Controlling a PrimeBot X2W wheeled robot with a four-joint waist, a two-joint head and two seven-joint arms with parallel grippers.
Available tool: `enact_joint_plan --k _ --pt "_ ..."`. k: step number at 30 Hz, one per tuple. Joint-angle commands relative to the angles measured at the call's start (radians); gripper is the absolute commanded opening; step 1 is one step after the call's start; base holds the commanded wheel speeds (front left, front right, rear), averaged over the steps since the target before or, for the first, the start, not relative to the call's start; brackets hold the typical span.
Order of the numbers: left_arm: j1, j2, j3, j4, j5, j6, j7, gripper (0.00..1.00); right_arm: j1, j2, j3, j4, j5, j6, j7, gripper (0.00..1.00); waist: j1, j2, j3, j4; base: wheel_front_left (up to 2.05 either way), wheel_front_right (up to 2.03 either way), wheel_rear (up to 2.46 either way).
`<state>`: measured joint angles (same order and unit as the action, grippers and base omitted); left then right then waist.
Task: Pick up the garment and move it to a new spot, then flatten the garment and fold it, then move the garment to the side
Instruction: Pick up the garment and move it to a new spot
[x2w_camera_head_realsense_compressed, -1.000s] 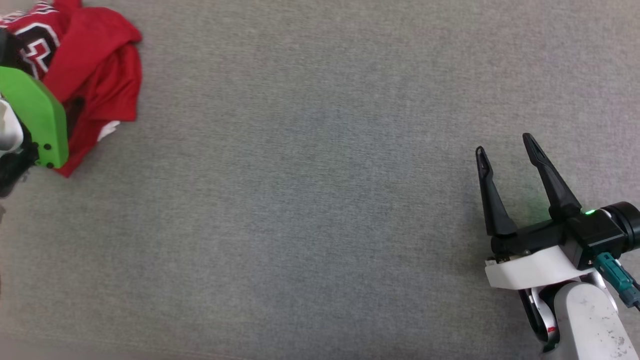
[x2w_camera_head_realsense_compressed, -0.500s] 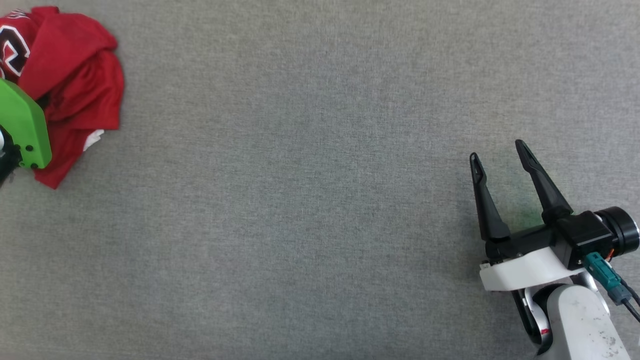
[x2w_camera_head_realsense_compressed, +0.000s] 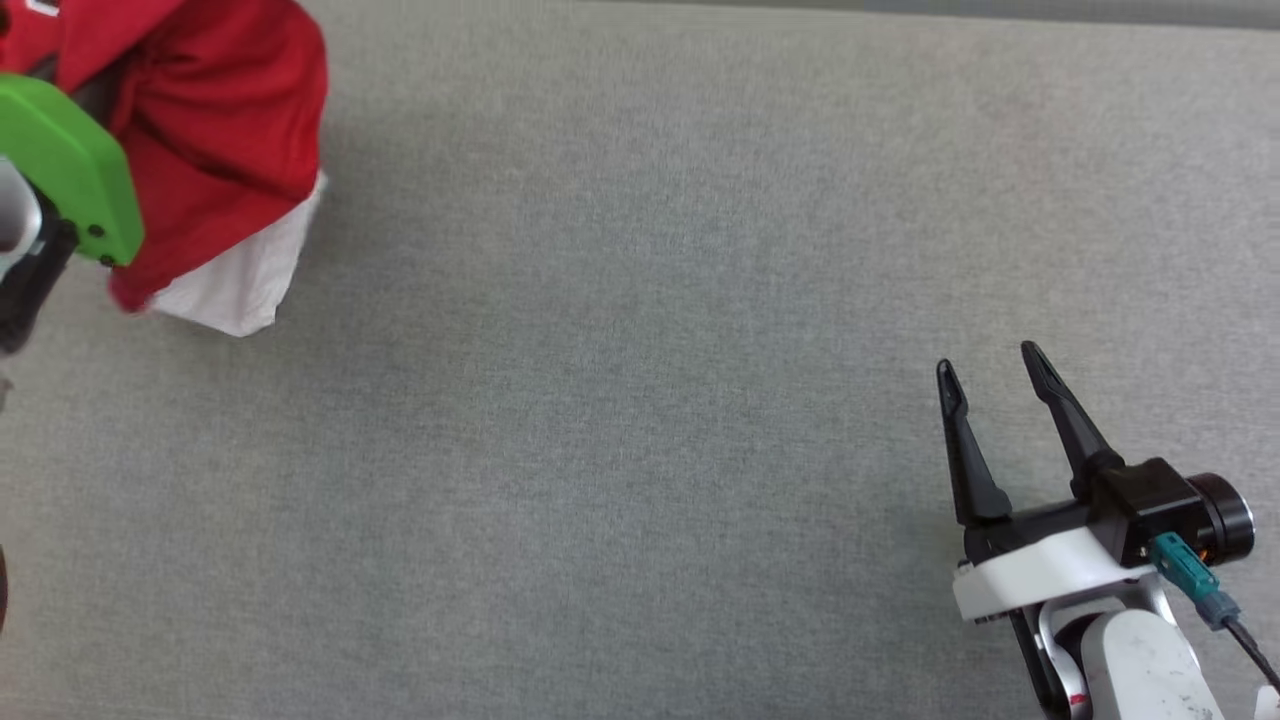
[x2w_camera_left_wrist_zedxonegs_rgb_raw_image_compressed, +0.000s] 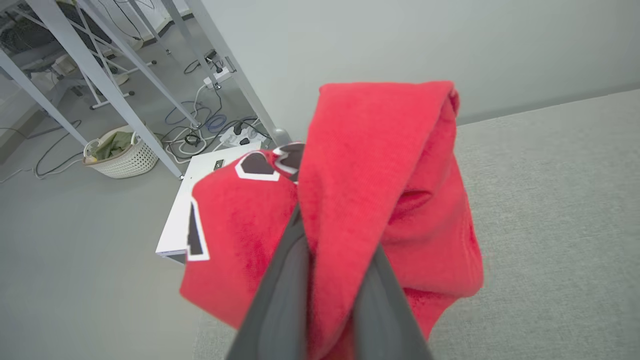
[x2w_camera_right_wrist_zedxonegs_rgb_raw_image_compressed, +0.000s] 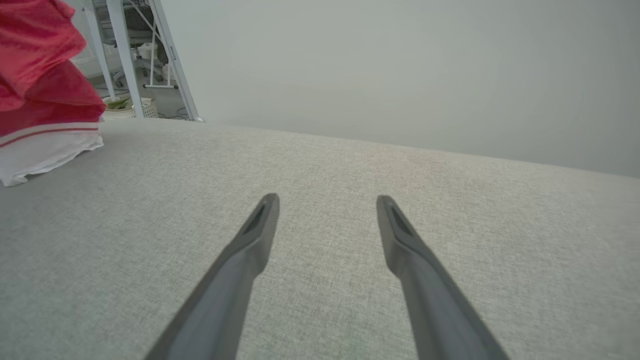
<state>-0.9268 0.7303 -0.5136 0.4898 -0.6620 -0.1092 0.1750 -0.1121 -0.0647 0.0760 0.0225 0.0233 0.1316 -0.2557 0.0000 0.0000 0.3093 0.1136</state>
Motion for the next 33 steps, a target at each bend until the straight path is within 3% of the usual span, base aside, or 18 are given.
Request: enact_joint_plan --k 1,13,19,25,29,30,33 --pt "-0.012 -0.010 -0.004 -0.029 0.006 0.008 -0.009 0.00 0.014 0.005 -0.010 0.005 0.007 -0.001 -0.006 1.00 0.0000 0.0000 -0.080 -0.018 0.00 0.00 0.00" --pt "-0.030 -0.150 -0.043 -0.239 -0.020 0.041 -0.013 0.00 0.042 0.014 -0.070 0.018 0.025 -0.001 -0.006 1.00 0.0000 0.0000 -0.194 -0.146 0.00 0.00 0.00" --pt "-0.070 -0.240 -0.083 -0.246 -0.007 0.041 -0.036 0.00 0.047 0.014 -0.094 0.015 0.035 -0.001 -0.006 1.00 0.0000 0.0000 -0.190 -0.228 0.00 0.00 0.00" --pt "-0.064 -0.294 -0.113 -0.192 0.032 0.039 -0.136 0.00 0.052 0.014 -0.107 0.009 0.042 -0.001 -0.006 1.00 0.0000 0.0000 -0.163 -0.286 0.00 0.00 0.00" --pt "0.018 -0.315 -0.142 -0.156 0.041 0.036 -0.214 0.00 0.055 0.014 -0.111 0.005 0.045 -0.001 -0.006 1.00 0.0000 0.0000 -0.154 -0.299 0.00 0.00 0.00" --pt "0.131 -0.325 -0.184 -0.134 0.042 0.036 -0.244 0.00 0.064 0.014 -0.116 0.002 0.047 -0.001 -0.006 1.00 0.0000 0.0000 -0.150 -0.293 0.00 0.00 0.00" --pt "0.258 -0.331 -0.234 -0.104 0.042 0.040 -0.259 0.00 0.071 0.014 -0.120 0.005 0.043 -0.001 -0.006 1.00 0.0000 0.0000 -0.149 -0.274 0.00 0.00 0.00"
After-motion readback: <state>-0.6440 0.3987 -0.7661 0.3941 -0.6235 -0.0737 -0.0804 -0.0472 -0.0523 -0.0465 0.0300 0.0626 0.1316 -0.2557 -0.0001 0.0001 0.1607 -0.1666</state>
